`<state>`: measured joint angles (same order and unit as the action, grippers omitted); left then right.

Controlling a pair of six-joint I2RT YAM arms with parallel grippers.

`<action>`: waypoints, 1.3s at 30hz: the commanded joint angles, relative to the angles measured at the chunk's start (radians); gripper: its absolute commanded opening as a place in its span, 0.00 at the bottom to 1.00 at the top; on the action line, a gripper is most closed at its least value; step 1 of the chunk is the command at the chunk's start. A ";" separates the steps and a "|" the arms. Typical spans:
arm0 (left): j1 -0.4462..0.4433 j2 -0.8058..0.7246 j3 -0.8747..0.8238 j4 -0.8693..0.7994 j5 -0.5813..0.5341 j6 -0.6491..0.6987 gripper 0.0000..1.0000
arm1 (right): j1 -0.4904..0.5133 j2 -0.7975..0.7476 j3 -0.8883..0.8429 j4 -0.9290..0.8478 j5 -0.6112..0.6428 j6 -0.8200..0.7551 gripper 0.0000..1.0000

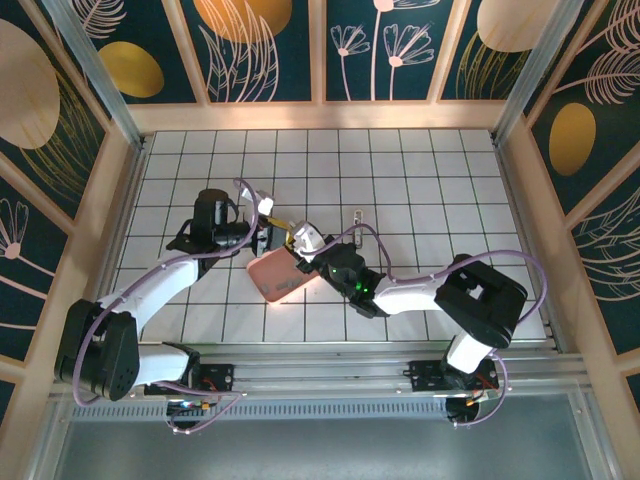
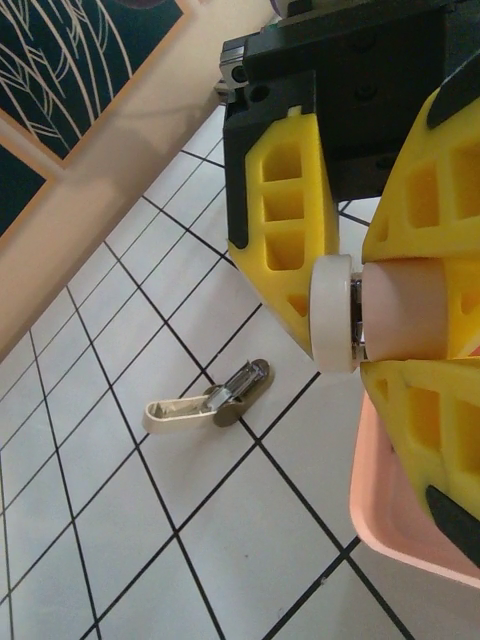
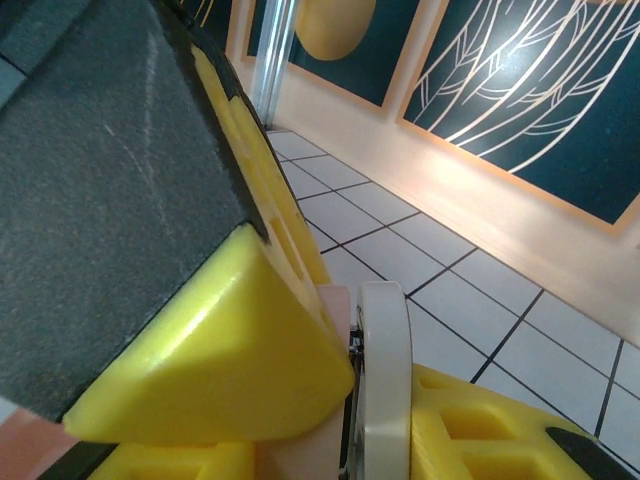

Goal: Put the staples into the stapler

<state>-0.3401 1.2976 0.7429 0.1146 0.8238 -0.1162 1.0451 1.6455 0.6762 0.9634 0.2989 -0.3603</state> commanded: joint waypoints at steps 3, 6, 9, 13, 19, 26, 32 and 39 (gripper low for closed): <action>0.000 0.019 0.044 -0.022 -0.044 0.070 0.07 | 0.010 -0.045 -0.015 0.066 0.004 -0.003 0.41; -0.001 0.019 0.045 -0.037 -0.043 0.104 0.04 | 0.011 -0.062 -0.027 0.062 0.004 0.002 0.47; -0.001 0.010 0.043 -0.059 -0.043 0.174 0.01 | 0.009 -0.092 -0.047 0.048 -0.008 0.012 0.51; -0.001 -0.009 0.041 -0.101 -0.039 0.315 0.00 | -0.002 -0.165 -0.088 0.003 -0.074 0.047 0.54; -0.001 -0.045 0.030 -0.163 -0.010 0.577 0.00 | -0.092 -0.339 -0.129 -0.171 -0.355 0.217 0.54; -0.001 -0.099 -0.005 -0.222 0.009 0.867 0.00 | -0.205 -0.421 -0.068 -0.426 -0.571 0.468 0.52; -0.001 -0.106 0.000 -0.271 -0.007 1.009 0.00 | -0.204 -0.365 0.042 -0.608 -0.631 0.593 0.52; -0.001 -0.107 0.003 -0.284 0.009 1.028 0.00 | -0.207 -0.274 0.133 -0.678 -0.648 0.687 0.56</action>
<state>-0.3405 1.2064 0.7471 -0.1432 0.8036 0.8543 0.8410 1.3468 0.7673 0.3401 -0.3172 0.2573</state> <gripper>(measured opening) 0.176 0.556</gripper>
